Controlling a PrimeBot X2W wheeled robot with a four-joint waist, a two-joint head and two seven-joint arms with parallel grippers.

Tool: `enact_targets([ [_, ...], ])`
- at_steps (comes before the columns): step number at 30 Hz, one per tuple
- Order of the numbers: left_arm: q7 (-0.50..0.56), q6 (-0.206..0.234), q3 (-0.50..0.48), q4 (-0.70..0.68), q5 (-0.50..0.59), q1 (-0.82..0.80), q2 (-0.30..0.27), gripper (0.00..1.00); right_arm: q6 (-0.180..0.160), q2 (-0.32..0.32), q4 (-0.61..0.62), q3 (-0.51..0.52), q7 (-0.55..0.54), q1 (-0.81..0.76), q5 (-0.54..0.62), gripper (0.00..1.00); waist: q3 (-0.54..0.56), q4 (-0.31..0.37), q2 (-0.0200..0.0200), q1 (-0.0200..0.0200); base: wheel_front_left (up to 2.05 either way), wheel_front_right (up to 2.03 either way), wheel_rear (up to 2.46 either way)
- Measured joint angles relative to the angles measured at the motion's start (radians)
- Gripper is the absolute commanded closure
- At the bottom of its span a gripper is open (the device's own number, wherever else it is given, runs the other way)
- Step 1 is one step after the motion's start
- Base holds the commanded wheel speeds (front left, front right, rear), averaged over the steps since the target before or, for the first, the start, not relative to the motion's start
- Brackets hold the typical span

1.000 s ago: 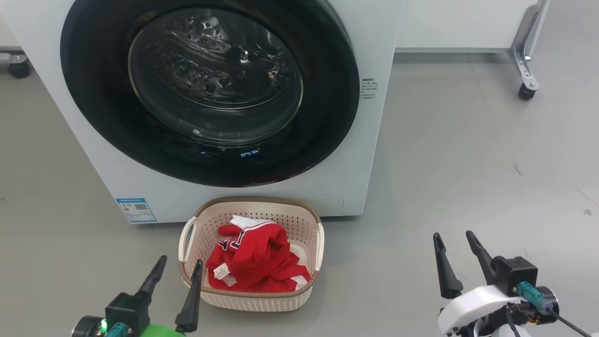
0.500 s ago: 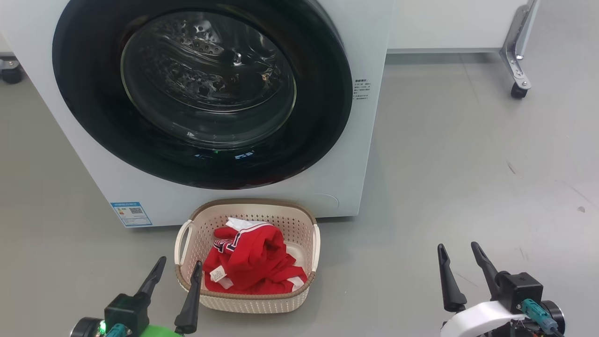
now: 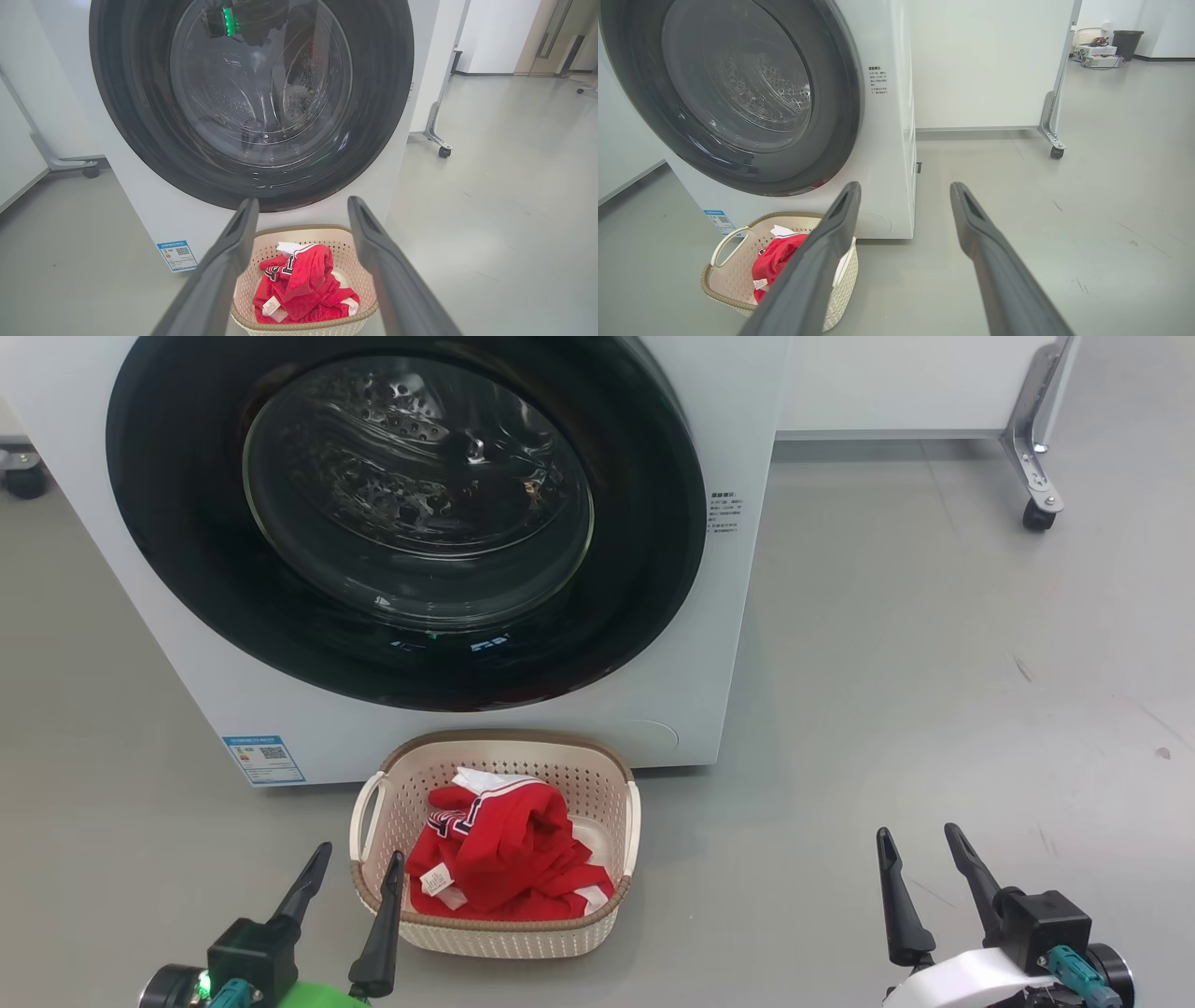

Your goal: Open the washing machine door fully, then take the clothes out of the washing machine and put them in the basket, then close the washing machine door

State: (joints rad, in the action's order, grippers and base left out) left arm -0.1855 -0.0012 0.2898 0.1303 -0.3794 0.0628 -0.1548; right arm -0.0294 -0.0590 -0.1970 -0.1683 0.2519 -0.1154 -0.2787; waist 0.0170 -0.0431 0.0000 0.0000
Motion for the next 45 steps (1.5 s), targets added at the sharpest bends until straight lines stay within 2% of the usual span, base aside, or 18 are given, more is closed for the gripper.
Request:
enact_targets([
  [24,0.01,0.014,0.002,-0.02,0.0,0.005,-0.002,0.0,-0.01,-0.003,0.053,0.0,-0.001,-0.038,0.0,0.0,-0.004,-0.005,0.0,0.0,0.0,0.0,0.0],
  [25,0.009,0.014,0.002,-0.016,0.0,0.005,0.0,1.0,-0.01,-0.002,0.049,0.0,-0.001,-0.038,0.0,1.0,-0.004,-0.005,0.0,0.0,0.0,0.0,0.0],
  [36,0.01,0.013,0.03,0.091,-0.003,0.052,0.037,1.0,-0.008,0.018,-0.053,-0.008,-0.001,-0.073,-0.006,1.0,-0.004,-0.005,0.0,0.0,0.0,0.0,0.0],
  [45,0.027,0.004,0.004,0.088,-0.115,0.053,0.041,1.0,0.002,0.018,-0.049,0.001,-0.019,-0.074,-0.121,1.0,-0.006,0.0,0.0,0.0,0.0,0.0,0.0],
])
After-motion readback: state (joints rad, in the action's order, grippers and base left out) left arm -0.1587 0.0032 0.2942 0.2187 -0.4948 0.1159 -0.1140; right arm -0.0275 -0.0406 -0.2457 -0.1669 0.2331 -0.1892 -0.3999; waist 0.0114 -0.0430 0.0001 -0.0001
